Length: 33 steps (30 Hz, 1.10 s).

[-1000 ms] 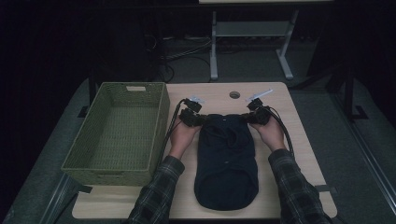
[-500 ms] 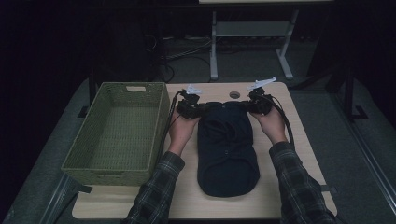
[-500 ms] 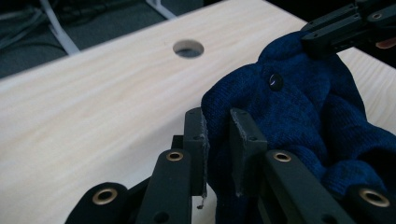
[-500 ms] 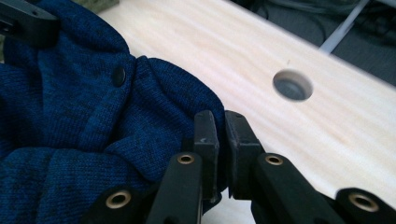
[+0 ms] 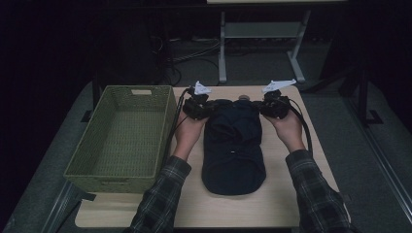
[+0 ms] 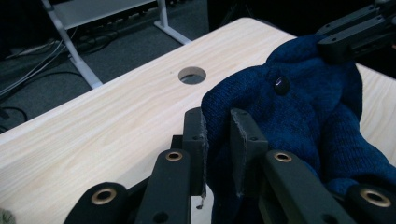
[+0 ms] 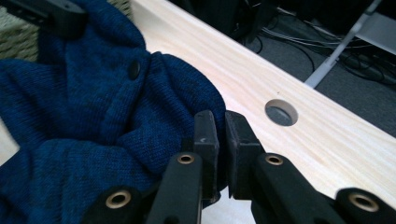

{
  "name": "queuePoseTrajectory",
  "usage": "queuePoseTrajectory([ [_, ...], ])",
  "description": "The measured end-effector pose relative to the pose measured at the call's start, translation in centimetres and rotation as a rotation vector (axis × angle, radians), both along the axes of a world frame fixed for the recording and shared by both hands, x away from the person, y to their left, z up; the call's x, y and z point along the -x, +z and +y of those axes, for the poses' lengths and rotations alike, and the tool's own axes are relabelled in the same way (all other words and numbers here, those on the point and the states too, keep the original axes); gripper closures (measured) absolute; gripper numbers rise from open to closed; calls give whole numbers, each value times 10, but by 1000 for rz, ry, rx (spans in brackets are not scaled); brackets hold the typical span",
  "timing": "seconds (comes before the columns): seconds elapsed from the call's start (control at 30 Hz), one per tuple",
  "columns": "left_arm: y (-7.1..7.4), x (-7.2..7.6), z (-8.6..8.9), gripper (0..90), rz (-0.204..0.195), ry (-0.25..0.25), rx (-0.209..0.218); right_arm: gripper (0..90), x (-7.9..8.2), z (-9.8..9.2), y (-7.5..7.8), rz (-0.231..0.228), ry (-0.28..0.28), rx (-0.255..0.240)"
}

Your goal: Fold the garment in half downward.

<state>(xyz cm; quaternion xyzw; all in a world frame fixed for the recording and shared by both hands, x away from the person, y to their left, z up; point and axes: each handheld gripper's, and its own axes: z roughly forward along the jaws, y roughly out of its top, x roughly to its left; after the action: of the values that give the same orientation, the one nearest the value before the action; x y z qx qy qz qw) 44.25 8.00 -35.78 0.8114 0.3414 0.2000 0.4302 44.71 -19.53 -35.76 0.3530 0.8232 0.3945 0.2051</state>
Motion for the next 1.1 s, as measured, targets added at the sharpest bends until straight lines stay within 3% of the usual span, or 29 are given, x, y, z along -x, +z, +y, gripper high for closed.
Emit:
queuePoseTrajectory([
  [0.37, -9, 23, 2, 771, -5, -36, -44, 840, 32, 1, -11, -15, 38, 5],
  [0.8, -13, 52, 8, 766, 21, -90, -35, 832, 62, -2, -16, -10, 68, -7],
  [0.97, -15, 63, 9, 764, 26, -102, -20, 830, 72, -5, -18, -4, 77, -34],
  [1.1, -18, 70, 9, 762, 32, -111, -25, 827, 79, -6, -21, 19, 84, -43],
])
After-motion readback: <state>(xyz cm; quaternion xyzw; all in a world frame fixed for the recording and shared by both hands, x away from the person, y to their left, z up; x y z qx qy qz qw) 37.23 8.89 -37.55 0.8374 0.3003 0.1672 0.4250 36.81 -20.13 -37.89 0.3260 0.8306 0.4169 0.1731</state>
